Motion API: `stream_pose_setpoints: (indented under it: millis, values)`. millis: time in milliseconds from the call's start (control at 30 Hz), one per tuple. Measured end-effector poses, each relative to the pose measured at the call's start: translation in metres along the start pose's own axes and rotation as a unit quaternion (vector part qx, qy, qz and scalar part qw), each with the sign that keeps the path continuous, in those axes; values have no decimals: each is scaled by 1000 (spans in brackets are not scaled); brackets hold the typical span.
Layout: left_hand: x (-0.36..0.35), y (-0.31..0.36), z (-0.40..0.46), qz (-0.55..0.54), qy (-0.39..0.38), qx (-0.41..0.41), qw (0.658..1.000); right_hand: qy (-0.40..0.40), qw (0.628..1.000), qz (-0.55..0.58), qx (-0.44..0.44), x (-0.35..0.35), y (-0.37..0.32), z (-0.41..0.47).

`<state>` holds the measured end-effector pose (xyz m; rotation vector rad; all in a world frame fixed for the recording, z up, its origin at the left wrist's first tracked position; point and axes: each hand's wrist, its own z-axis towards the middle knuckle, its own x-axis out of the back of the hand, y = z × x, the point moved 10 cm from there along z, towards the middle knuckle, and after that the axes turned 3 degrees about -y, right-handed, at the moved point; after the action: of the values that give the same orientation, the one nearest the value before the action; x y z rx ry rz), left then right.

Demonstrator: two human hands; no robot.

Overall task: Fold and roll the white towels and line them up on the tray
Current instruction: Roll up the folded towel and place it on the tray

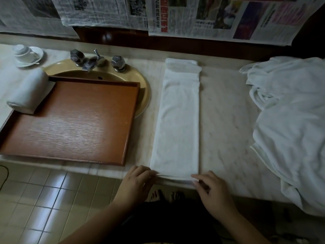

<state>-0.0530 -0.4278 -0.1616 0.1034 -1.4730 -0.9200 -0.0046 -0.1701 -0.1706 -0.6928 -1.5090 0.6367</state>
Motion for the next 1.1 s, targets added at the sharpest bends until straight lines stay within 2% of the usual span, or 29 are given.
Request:
stream_pose_setpoints:
  millis: [100,167,233,333,433,500,633,733,833,933,1000,1100]
  values:
    - [-1,-12,7,-31,-14,110,993,-5,994,64,-91,2,10,8]
    - [-4,-13,12,-30,-23,146,989,-18,998,6,-64,2,4,13]
    - [-7,-10,19,-12,-35,140,989,-37,995,-92,-5,-2,-6,15]
    - [-9,-2,28,28,-54,98,993,-30,983,-169,61,-3,-15,14]
    - [-13,11,27,119,-70,-10,990,-36,973,-194,121,-6,-26,6]
    - [-16,13,21,156,-74,-53,983,-53,959,-219,173,-12,-31,0]
    - [-6,18,12,162,-48,-132,977,-27,932,-277,234,-10,-31,-3]
    - [-5,15,9,133,-72,-169,974,-11,918,-306,251,-12,-31,-7]
    - [-8,5,12,104,-88,-156,978,-13,940,-272,207,-13,-27,-3]
    - [-8,-3,17,74,-82,-112,988,-24,978,-185,93,-11,-18,7]
    - [-4,-7,22,29,-63,-56,996,-27,994,-103,-1,-6,-8,14]
    - [2,-16,27,-38,-19,72,996,-32,995,-23,-89,-6,1,24]
